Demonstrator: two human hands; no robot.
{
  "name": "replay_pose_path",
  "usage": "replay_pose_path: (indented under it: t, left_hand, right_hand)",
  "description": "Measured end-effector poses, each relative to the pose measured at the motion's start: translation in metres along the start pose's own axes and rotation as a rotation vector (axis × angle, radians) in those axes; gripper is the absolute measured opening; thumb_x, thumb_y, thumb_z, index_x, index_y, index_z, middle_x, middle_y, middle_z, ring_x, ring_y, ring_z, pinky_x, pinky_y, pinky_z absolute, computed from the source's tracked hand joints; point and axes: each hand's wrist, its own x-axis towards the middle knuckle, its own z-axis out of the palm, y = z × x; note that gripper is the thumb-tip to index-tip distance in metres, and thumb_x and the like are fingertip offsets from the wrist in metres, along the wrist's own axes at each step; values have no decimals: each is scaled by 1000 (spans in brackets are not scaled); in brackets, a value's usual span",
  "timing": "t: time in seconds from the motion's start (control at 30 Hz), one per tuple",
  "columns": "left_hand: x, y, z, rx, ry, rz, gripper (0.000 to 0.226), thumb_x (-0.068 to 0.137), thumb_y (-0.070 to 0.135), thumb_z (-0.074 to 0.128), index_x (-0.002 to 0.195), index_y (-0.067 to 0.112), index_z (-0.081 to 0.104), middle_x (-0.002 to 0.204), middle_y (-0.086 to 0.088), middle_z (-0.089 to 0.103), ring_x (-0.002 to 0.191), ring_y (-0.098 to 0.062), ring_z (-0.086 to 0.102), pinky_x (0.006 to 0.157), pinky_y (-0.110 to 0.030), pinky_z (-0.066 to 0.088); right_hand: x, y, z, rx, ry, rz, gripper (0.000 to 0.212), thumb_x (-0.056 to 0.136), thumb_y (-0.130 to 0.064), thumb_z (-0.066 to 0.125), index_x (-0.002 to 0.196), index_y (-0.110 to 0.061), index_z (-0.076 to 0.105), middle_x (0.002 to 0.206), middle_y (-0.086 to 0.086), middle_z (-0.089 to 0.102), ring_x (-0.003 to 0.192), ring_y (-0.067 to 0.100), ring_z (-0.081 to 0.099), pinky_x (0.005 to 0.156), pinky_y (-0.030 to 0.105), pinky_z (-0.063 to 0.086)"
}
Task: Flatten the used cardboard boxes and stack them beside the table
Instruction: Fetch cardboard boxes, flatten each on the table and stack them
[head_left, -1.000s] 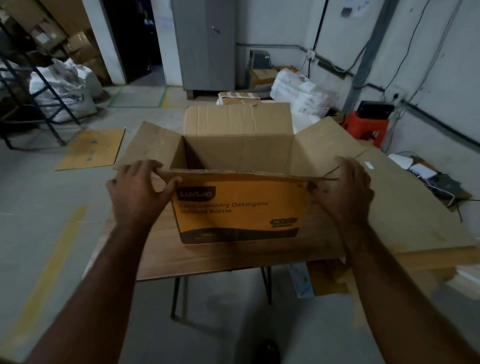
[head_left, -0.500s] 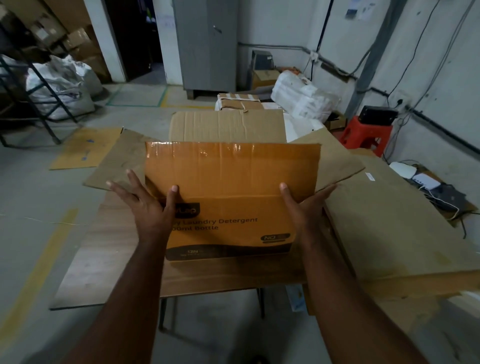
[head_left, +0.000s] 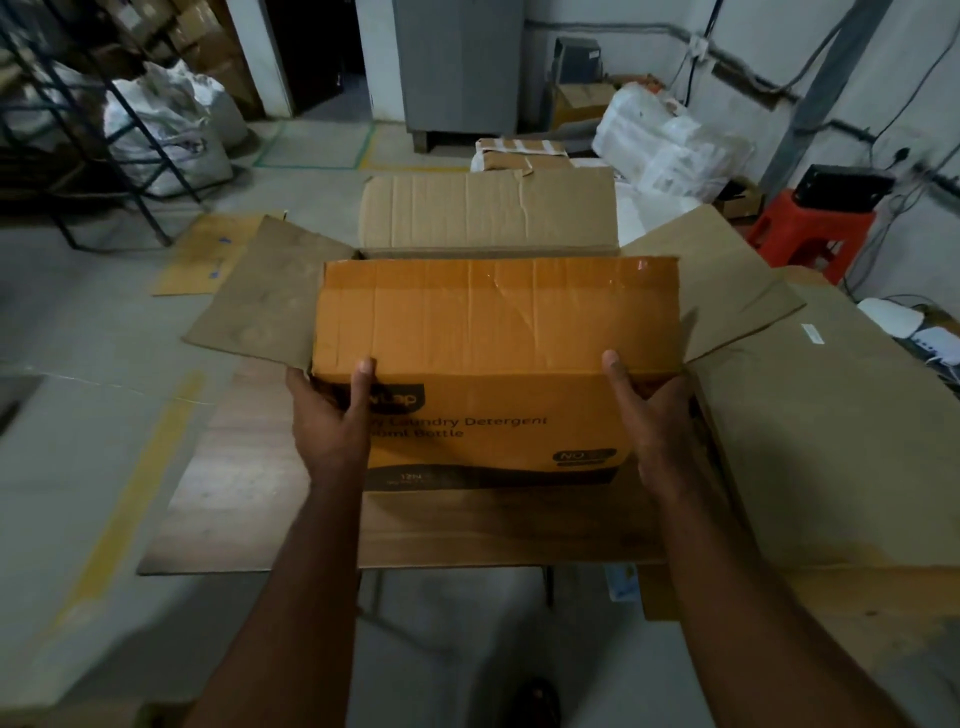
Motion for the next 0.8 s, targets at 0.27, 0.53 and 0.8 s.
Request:
replay_pose_path:
  t: [0.27, 0.53, 0.8]
  left_hand:
    - [38, 47, -14, 216, 120, 280, 78, 95, 57, 62, 157, 21, 31, 135, -15, 50, 127, -31, 45, 98, -34, 38]
    - [93, 35, 20, 790, -525, 154, 65, 99, 59, 49, 154, 30, 31, 155, -20, 29, 138, -49, 33, 108, -63, 40]
    - [86, 12, 38, 891, -520, 169, 68, 99, 70, 34, 158, 38, 22, 164, -7, 17, 142, -51, 24, 105, -67, 38]
  right_hand:
    - [-9, -25, -7, -285, 163, -293, 121, 78, -70, 74, 162, -35, -5, 165, 12, 19, 146, 38, 28, 107, 58, 38]
    - [59, -38, 6, -910, -231, -182, 98, 83, -84, 52, 161, -38, 15, 169, 11, 9, 149, 44, 22, 114, 65, 30]
    - [69, -20, 23, -824, -329, -154, 108, 77, -91, 42, 163, -29, 20, 171, 9, 11, 154, 37, 17, 123, 58, 21]
